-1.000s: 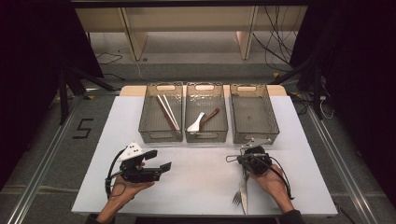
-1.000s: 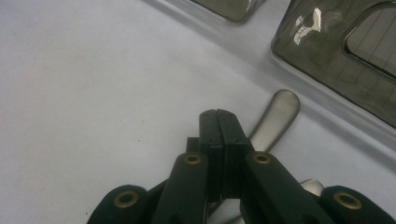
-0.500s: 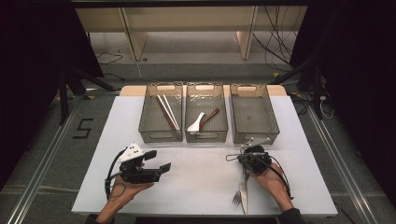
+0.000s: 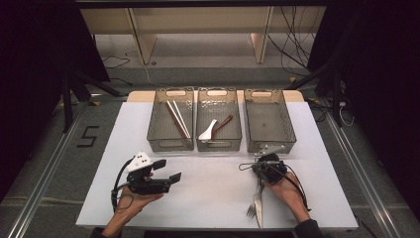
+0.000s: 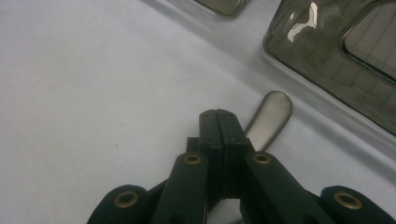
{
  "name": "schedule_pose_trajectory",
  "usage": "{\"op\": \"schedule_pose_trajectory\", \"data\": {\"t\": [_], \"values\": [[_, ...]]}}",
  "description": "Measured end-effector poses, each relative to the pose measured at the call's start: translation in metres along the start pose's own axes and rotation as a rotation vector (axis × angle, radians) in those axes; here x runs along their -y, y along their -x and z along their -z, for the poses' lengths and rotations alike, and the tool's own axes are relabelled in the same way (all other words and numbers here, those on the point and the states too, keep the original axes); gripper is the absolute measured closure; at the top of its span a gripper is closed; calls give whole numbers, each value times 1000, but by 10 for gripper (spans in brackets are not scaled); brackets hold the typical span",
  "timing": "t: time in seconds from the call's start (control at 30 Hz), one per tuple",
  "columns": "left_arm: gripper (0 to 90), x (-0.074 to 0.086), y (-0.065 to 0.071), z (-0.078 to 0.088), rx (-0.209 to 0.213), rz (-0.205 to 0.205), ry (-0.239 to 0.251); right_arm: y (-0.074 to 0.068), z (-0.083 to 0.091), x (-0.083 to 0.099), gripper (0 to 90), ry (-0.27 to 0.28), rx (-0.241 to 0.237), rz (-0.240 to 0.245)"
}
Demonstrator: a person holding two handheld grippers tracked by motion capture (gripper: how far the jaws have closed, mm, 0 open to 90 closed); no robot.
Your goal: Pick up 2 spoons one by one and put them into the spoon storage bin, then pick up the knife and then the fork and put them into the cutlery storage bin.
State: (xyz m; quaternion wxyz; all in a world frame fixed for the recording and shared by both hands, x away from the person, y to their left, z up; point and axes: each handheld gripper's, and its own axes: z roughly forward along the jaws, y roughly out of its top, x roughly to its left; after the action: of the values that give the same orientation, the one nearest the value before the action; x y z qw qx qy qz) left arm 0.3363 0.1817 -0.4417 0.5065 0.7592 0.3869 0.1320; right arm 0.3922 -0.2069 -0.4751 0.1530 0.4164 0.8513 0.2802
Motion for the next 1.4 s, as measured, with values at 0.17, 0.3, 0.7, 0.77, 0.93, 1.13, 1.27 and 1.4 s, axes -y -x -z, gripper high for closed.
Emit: {"op": "schedule_pose_trajectory", "data": {"t": [0.17,0.3,0.7,0.77,0.93,1.13,1.27,1.4], "values": [[219,0,-2,1,-2,2,-1,2,0,-1,900,1,1,-4],[219,0,-1,1,0,1,0,2,1,-1,900,0,1,-3],[219,1,-1,1,-1,-3,3,3,7,-1,900,-12,29,-1],[219,0,-1,1,-1,-1,5,4,9,0,900,-16,44,0],[219,0,-1,0,0,1,1,11,8,5,900,-56,93,7],[219,0,-1,-1,-1,-5,-3,0,20,-6,900,62,50,22],[219,0,1,0,2,-2,3,-6,11,-8,900,22,13,34],[219,-1,0,1,-1,-5,4,-6,3,-6,900,-32,2,47]]}}
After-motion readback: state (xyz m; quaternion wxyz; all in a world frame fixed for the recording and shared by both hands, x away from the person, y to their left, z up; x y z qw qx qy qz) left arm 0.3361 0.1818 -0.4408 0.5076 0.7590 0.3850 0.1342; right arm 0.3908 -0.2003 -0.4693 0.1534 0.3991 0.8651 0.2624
